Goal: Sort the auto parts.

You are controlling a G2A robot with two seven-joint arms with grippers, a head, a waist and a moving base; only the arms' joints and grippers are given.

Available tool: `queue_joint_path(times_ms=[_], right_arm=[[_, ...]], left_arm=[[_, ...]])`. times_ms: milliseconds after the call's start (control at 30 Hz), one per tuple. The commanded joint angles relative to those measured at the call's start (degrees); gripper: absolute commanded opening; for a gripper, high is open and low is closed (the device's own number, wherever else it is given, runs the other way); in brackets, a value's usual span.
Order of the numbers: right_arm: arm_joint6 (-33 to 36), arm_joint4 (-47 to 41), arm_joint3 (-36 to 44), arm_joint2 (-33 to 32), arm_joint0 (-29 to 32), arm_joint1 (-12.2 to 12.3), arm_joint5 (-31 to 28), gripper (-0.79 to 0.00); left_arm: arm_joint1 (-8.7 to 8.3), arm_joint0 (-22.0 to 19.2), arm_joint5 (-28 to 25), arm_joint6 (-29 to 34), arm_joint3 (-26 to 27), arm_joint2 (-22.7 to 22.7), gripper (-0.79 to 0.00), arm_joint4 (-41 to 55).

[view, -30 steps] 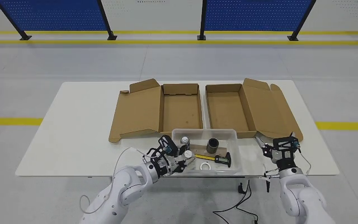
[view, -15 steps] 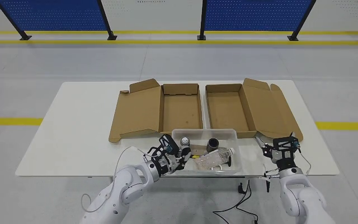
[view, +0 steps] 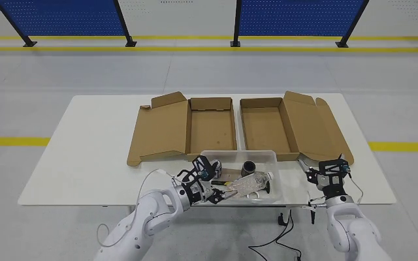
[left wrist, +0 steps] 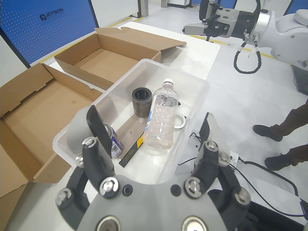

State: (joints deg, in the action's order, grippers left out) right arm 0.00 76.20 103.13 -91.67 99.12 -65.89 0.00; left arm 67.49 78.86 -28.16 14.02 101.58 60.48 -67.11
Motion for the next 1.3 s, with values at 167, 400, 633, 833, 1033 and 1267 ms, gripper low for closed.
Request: queue_joint_path(times_ms=[167, 400, 633, 833, 1033, 1267], right_arm=[[0.0, 0.0, 0.0, 0.0, 0.0, 0.0, 0.0, 0.0], [0.0, 0.0, 0.0, 0.0, 0.0, 0.0, 0.0, 0.0], [0.0, 0.0, 0.0, 0.0, 0.0, 0.0, 0.0, 0.0], [0.0, 0.0, 0.0, 0.0, 0.0, 0.0, 0.0, 0.0], [0.0, 0.0, 0.0, 0.0, 0.0, 0.0, 0.0, 0.0], [0.0, 0.0, 0.0, 0.0, 0.0, 0.0, 0.0, 0.0]], left_arm=[[0.0, -0.1, 0.0, 0.1, 0.4, 0.0, 0.0, 0.0], [0.0, -0.1, 0.0, 0.1, 0.4, 0.0, 0.0, 0.0], [1.22, -8.6, -0.2, 6.2, 1.2, -4.0, 0.0, 1.2], [4.43, -21.7, 2.6, 19.0, -5.9, -12.9, 0.0, 9.2], [7.79, -31.5, 5.8, 31.3, -12.6, -20.5, 0.0, 15.2], [11.07, -37.8, 10.2, 39.5, -19.5, -26.8, 0.0, 17.6]])
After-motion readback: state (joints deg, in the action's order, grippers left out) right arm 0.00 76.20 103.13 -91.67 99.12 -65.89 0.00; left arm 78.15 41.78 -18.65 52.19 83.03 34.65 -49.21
